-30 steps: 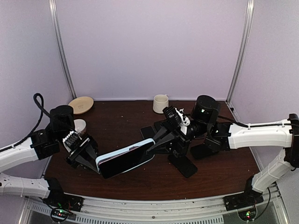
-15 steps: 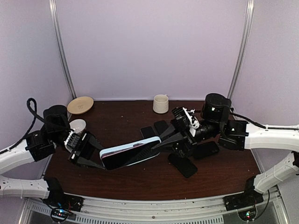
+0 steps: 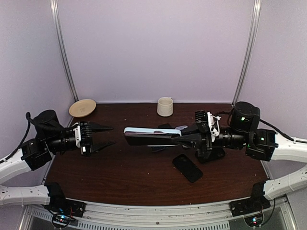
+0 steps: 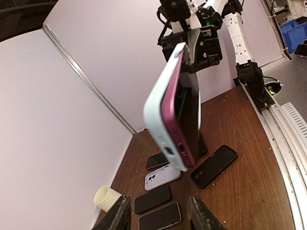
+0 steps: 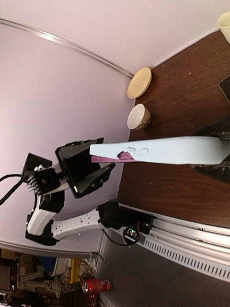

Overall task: Take the phone out of the phone case
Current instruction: Pass from the right arm to the left

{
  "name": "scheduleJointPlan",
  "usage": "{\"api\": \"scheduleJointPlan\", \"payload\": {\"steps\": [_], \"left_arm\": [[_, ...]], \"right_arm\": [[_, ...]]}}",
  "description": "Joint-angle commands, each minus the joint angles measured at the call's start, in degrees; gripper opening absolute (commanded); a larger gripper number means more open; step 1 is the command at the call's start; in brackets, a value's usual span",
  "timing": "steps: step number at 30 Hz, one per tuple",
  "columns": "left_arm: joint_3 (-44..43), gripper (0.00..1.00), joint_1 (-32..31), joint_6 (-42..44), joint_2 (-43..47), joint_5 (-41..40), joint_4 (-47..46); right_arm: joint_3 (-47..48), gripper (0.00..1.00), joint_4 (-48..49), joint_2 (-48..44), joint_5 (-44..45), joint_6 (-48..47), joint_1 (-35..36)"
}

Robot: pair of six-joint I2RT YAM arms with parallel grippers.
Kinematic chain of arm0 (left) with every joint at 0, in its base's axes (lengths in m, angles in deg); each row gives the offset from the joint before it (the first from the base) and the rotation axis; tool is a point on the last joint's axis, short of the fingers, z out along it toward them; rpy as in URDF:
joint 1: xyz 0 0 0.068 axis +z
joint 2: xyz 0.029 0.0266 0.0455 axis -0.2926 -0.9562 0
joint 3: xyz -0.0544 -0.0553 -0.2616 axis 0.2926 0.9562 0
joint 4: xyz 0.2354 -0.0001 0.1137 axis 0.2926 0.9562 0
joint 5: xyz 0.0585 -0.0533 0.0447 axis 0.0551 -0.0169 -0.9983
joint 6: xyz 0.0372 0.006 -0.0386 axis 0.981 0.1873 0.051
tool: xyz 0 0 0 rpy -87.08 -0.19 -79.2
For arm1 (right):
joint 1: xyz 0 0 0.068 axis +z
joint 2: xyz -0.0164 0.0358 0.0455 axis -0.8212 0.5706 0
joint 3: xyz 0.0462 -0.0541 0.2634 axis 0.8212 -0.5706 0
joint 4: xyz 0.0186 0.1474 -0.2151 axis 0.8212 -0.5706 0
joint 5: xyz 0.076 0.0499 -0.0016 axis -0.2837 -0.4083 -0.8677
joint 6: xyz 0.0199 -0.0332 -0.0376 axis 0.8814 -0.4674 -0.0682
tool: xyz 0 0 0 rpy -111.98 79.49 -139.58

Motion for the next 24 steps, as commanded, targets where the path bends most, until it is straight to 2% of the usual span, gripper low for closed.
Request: {"api": "scheduleJointPlan", "payload": {"steps": [1, 10, 18, 24], "left_arm": [[1.48, 0.43, 0.23, 1.17, 1.74, 3.96, -4.6], [1.07, 0.42, 0.21, -5.32, -1.29, 23.61, -7.56], [1.07, 0.35, 0.19, -8.97, -3.58, 29.83, -9.94], [1.07, 0.33, 0.19, -9.85, -4.08, 30.47, -10.46]], "right_arm": [[0.45, 0.0, 2.07, -1.05, 8.56, -4.0, 0.0], [2.57, 0.0, -1.78, -0.65, 1.12, -8.94, 0.08], [5.15, 0.0, -3.04, 0.5, -4.55, -10.21, 0.26], [5.47, 0.0, -0.37, 1.4, -6.53, -9.75, 0.35]]}}
